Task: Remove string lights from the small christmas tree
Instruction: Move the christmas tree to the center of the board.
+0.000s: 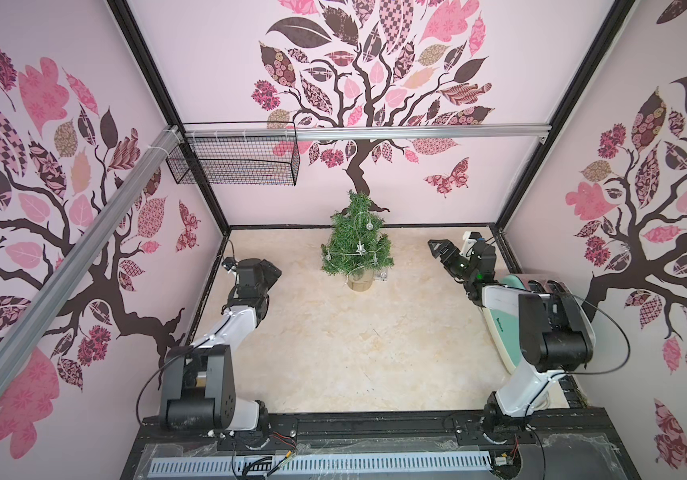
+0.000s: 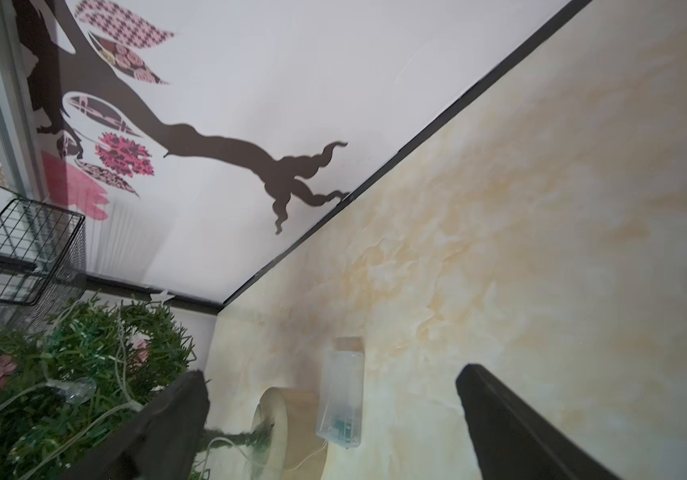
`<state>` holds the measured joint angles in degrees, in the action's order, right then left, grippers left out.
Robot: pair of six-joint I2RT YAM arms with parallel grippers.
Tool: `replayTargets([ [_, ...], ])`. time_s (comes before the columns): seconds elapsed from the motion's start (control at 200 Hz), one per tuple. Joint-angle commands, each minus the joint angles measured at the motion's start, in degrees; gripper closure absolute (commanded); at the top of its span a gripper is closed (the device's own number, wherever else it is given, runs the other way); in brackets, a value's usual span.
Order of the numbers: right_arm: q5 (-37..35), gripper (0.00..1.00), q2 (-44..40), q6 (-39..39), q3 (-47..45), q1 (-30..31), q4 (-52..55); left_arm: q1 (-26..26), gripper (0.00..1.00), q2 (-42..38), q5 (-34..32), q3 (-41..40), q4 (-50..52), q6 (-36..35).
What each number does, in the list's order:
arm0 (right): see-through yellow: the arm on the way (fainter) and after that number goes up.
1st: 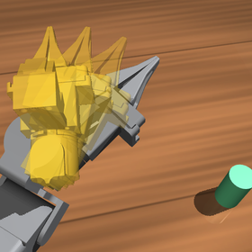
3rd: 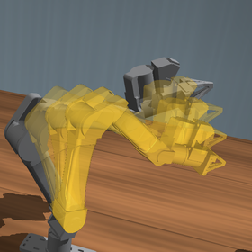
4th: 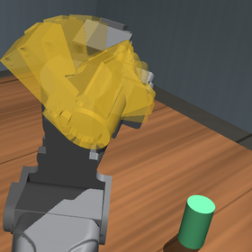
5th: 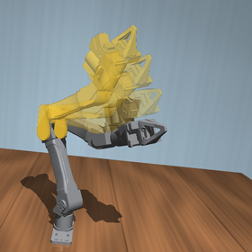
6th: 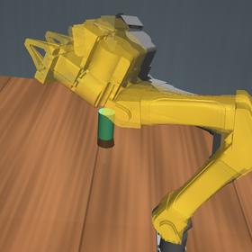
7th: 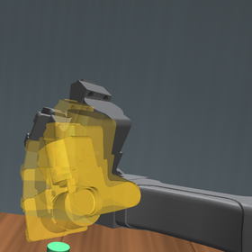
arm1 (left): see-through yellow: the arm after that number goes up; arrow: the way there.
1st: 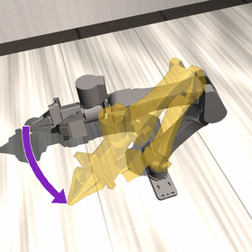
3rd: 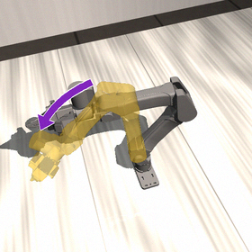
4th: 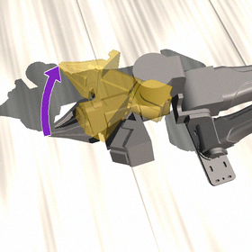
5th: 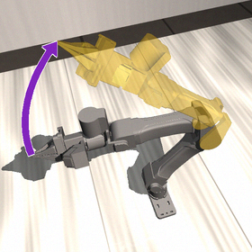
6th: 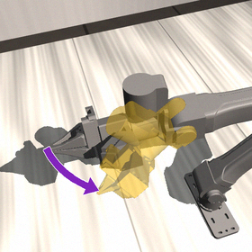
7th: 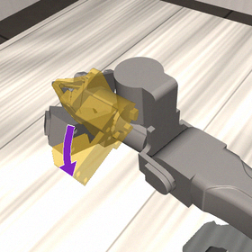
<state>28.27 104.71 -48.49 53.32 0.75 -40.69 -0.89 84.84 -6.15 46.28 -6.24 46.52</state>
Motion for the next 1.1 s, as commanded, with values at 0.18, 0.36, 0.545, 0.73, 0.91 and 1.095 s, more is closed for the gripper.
replayTargets([
  [0.18, 17.7, 0.04, 16.6, -7.8, 13.8, 0.9, -6.2, -7.7, 0.19, 16.6, 13.4, 9.6, -6.3, 4.0],
  [0.36, 20.0, 0.22, 22.9, -6.7, 21.4, 2.3, -3.5, -8.4, 0.19, 24.7, 15.0, 13.6, -9.9, 5.3],
  [0.545, 18.8, 0.27, 27.1, -3.5, 26.8, 4.8, 2.8, -9.1, 0.22, 31.2, 18.2, 16.5, -12.9, 6.3],
  [0.73, 19.2, 0.37, 31.2, -5.2, 29.9, 6.4, 1.4, -10.6, 0.22, 34.8, 20.8, 19.2, -14.1, 5.2],
  [0.91, 20.1, 0.39, 34.2, -4.0, 34.4, 8.4, 3.9, -11.0, 0.27, 38.0, 24.3, 20.7, -16.8, 5.4],
  [1.095, 19.6, 0.39, 36.2, -2.1, 37.4, 9.9, 7.7, -11.9, 0.29, 41.1, 27.9, 21.9, -19.5, 5.3],
])
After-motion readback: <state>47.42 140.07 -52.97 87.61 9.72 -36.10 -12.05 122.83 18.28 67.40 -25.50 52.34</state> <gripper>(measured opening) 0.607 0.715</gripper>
